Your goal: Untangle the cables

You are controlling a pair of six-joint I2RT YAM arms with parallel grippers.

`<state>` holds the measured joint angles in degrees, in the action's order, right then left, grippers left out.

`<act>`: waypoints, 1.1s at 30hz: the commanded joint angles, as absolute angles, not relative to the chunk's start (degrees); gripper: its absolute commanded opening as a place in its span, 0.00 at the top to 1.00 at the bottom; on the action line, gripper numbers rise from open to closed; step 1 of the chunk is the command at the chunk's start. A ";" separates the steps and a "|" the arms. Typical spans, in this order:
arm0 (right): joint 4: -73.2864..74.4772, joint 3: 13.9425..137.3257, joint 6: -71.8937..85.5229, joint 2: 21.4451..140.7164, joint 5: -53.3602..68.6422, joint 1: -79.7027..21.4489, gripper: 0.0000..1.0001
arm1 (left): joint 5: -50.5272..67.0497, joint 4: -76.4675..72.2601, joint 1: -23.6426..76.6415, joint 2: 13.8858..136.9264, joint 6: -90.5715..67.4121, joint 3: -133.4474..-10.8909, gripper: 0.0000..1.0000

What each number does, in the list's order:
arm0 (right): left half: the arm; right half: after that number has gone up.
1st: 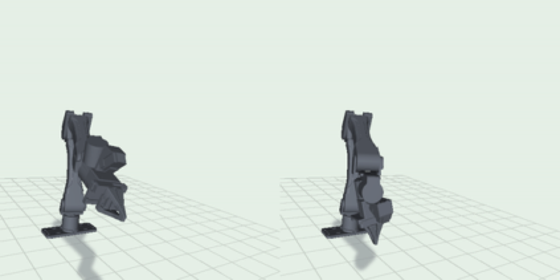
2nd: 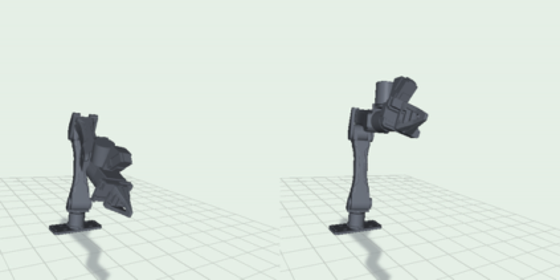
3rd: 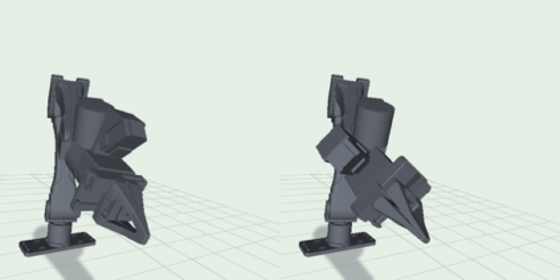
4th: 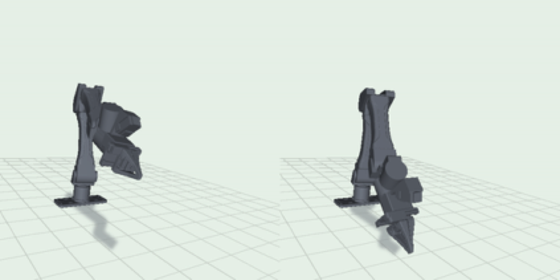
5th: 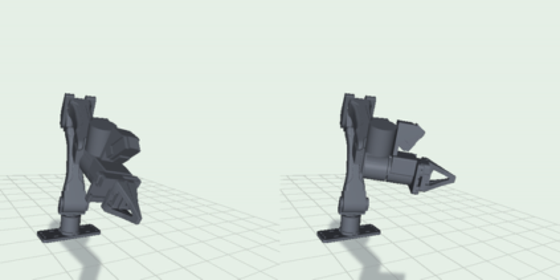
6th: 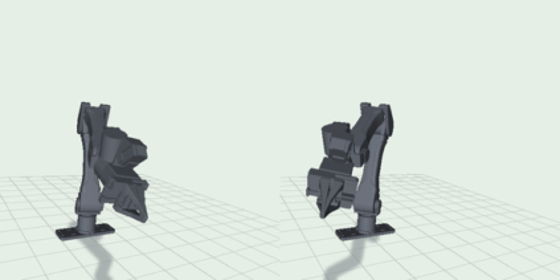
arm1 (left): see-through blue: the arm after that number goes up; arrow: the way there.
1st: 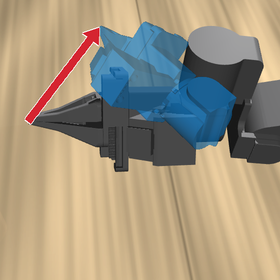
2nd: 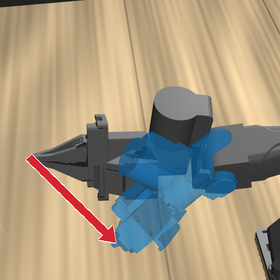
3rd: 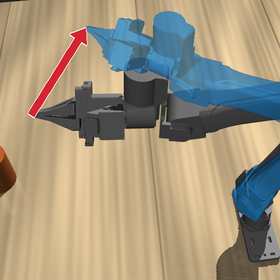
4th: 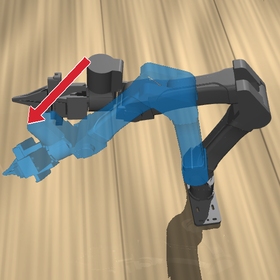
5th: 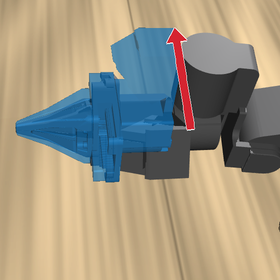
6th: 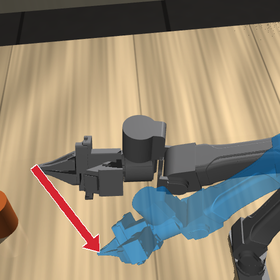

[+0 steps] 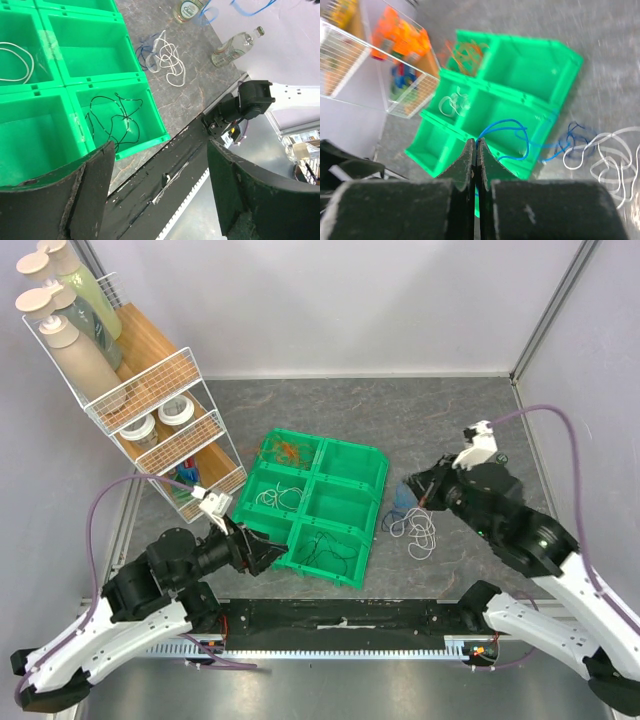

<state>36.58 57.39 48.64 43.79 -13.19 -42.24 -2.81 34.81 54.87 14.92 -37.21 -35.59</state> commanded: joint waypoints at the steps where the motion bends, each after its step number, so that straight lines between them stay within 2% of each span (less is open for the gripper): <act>1: 33.06 62.13 39.39 40.88 -13.62 -42.36 1.00 | 2.53 28.05 55.11 18.27 -37.44 -35.25 0.16; 5: 30.95 63.28 37.18 39.29 -11.79 -42.36 1.00 | 10.44 21.20 55.11 23.01 -38.49 -34.89 0.07; 11: 19.79 57.49 38.23 32.97 -4.49 -42.36 1.00 | 18.62 10.30 55.02 33.47 -40.34 -37.87 0.05; 17: 14.09 48.45 46.12 34.54 4.11 -42.36 1.00 | 23.99 2.12 55.11 45.33 -42.36 -42.88 0.05; 19: 5.85 42.92 51.83 35.24 9.38 -42.36 1.00 | 25.13 0.71 55.11 48.94 -42.45 -44.03 0.08; 22: -12.95 33.17 62.62 37.43 18.78 -42.54 1.00 | 25.75 0.35 55.19 52.29 -42.36 -45.35 0.17; 24: -19.93 30.16 65.65 39.10 20.65 -43.32 1.00 | 26.71 0.26 55.19 53.17 -42.54 -45.53 0.19; 28: -22.41 29.79 64.78 41.92 20.48 -47.54 1.00 | 26.11 0.18 55.02 51.69 -43.07 -43.42 0.18; 31: -22.33 30.85 63.20 44.11 21.00 -49.65 1.00 | 24.00 3.77 55.11 48.44 -41.23 -42.81 0.32; 33: -22.93 31.20 62.75 45.78 22.84 -50.27 1.00 | 20.85 6.05 55.11 44.24 -39.65 -41.75 0.36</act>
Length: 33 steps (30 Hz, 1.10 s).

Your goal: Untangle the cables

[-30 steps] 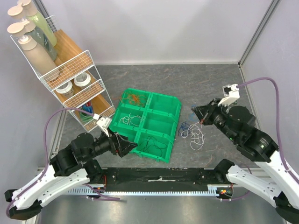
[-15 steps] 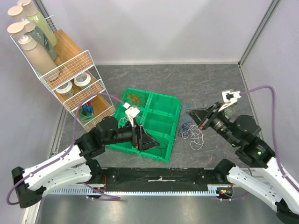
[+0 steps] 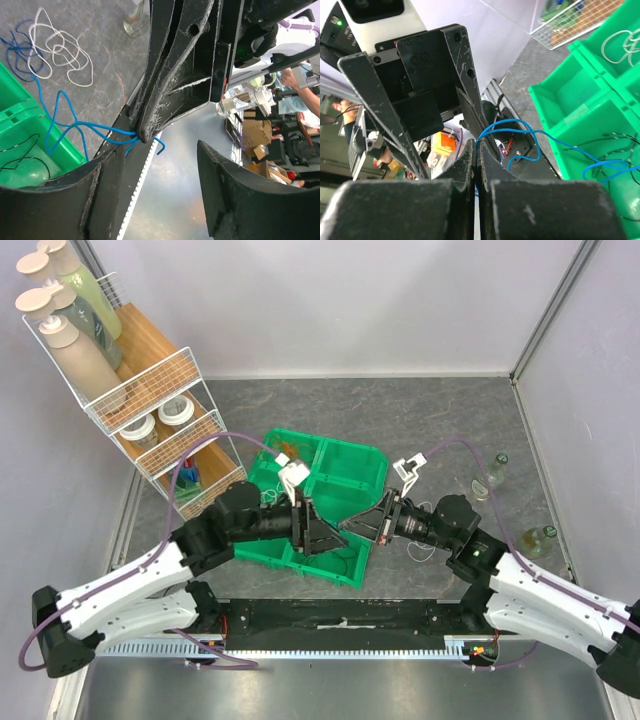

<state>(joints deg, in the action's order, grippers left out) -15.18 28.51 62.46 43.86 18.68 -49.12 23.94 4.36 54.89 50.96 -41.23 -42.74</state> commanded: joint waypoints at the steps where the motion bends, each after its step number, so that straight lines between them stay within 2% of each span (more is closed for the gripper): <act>1: -24.24 31.11 62.67 46.75 24.33 -50.62 1.00 | 18.74 7.28 55.11 41.42 -38.68 -41.05 0.36; 3: -27.84 30.94 62.93 48.51 26.71 -52.11 1.00 | 13.30 11.32 55.11 35.19 -35.79 -39.91 0.33; 6: -30.49 31.64 62.41 51.32 28.30 -54.75 1.00 | 8.36 16.68 55.11 29.37 -32.62 -38.94 0.15; 8: -32.33 32.43 61.96 52.55 29.26 -56.77 1.00 | 8.87 18.63 55.11 28.48 -31.12 -38.59 0.10; 13: -37.60 34.10 62.22 56.07 31.46 -59.76 1.00 | 20.99 15.31 55.11 30.41 -27.16 -37.71 0.09; 18: -40.43 35.33 63.11 58.71 32.43 -61.26 1.00 | 27.41 5.20 55.11 28.31 -28.12 -34.19 0.11; 19: -40.34 35.33 63.11 58.88 32.26 -61.52 1.00 | 27.51 4.32 55.11 28.13 -28.30 -33.67 0.15; 22: -40.34 35.16 63.02 58.62 31.38 -61.87 1.00 | 27.60 4.39 55.11 28.30 -28.30 -33.66 0.41; 23: -40.34 35.24 63.10 58.54 31.29 -61.96 1.00 | 27.77 4.74 55.02 28.47 -28.13 -33.92 0.52; 24: -40.08 35.16 62.93 58.27 31.12 -61.96 1.00 | 27.69 5.36 55.11 28.56 -27.69 -34.01 0.73; 25: -39.99 35.16 62.84 58.27 31.03 -62.05 1.00 | 26.90 6.23 55.11 28.74 -27.69 -34.27 0.86; 26: -39.73 35.07 62.75 58.10 30.85 -62.05 1.00 | 25.94 6.94 55.11 28.57 -27.60 -34.19 0.92; 28: -38.68 35.07 62.14 57.66 30.41 -62.05 0.97 | 23.48 8.87 55.11 28.22 -27.16 -34.54 0.98; 31: -35.61 35.51 60.65 57.39 29.36 -62.05 0.94 | 20.93 10.89 55.11 27.07 -26.46 -34.63 0.98; 33: -33.50 35.86 59.51 57.31 28.57 -62.05 0.88 | 19.43 11.77 55.11 26.37 -26.37 -34.89 0.98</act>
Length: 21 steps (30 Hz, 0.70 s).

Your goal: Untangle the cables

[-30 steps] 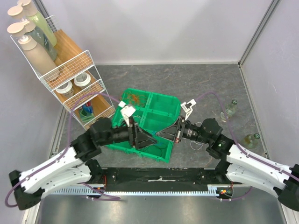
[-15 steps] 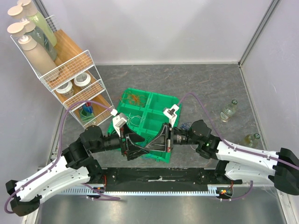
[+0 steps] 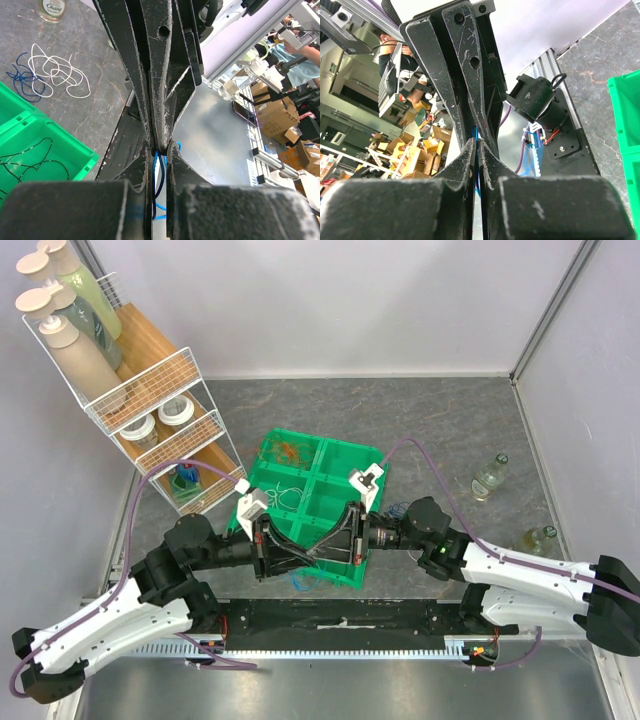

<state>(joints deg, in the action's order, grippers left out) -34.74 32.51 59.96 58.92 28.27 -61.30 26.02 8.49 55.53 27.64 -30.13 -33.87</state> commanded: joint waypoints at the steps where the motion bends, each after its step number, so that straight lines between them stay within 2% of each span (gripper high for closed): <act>1: -32.53 36.03 59.07 57.30 28.04 -62.05 0.88 | 18.99 12.21 55.11 26.11 -26.28 -35.15 0.98; 3: -32.08 36.12 58.54 57.39 27.77 -62.05 0.85 | 18.02 13.18 55.02 25.75 -25.93 -35.51 0.99; 5: -29.90 36.73 57.57 57.13 26.99 -62.05 0.72 | 16.10 14.84 55.11 25.49 -26.01 -36.29 0.98; 8: -19.73 38.58 53.45 55.29 21.03 -62.05 0.43 | 9.78 19.14 55.11 25.49 -27.15 -37.35 0.98; 10: -6.75 41.03 49.94 51.96 9.04 -61.96 0.27 | 4.25 23.53 55.02 26.28 -28.12 -38.05 0.98; 12: 7.41 43.23 49.30 49.50 -4.24 -61.96 0.06 | 0.19 27.84 54.93 27.41 -28.65 -38.93 0.98; 13: 11.30 43.76 48.96 48.09 -8.66 -61.96 0.02 | -1.39 28.91 55.02 27.77 -28.65 -38.94 0.98; 18: 26.16 45.96 50.52 45.26 -22.65 -61.96 0.02 | -7.80 30.76 55.02 28.74 -30.32 -39.64 0.98; 21: 33.12 46.32 53.78 44.74 -26.62 -62.05 0.02 | -17.02 33.56 54.93 30.32 -33.91 -40.69 0.98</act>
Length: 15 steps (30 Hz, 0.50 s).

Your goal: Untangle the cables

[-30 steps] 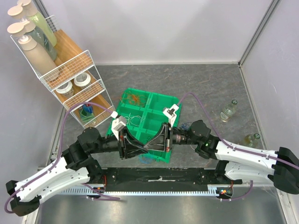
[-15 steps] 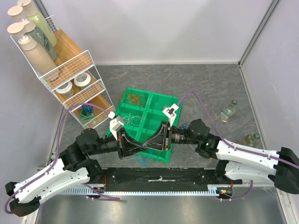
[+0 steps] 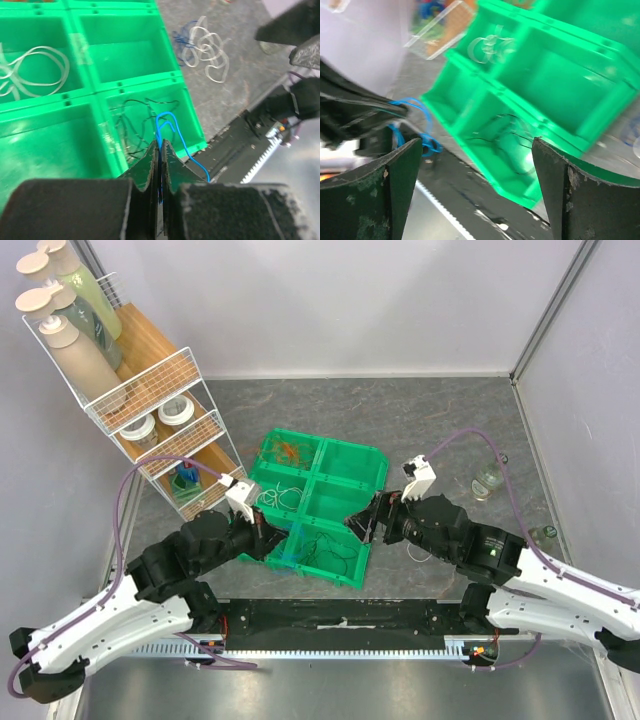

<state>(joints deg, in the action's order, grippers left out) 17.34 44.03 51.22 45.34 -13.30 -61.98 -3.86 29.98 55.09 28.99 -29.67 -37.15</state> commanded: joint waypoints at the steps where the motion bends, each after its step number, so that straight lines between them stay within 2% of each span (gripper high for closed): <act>1: 33.92 45.97 54.49 44.30 -27.07 -61.96 0.02 | -20.01 34.71 54.93 31.80 -34.97 -41.30 0.98; 6: 34.45 44.74 56.07 42.37 -27.24 -61.96 0.02 | -31.45 41.04 54.58 43.04 -39.63 -45.17 0.98; 9: 35.50 45.00 56.69 41.75 -28.47 -61.96 0.02 | -33.83 41.31 52.57 48.24 -41.47 -45.79 0.98; 15: 41.65 46.76 58.44 43.41 -31.81 -61.96 0.02 | -40.43 40.69 46.77 52.55 -49.30 -43.07 0.98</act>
<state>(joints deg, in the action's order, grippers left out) 36.67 44.36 55.99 42.61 -27.11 -61.98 -32.12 40.66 50.24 51.75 -41.06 -43.53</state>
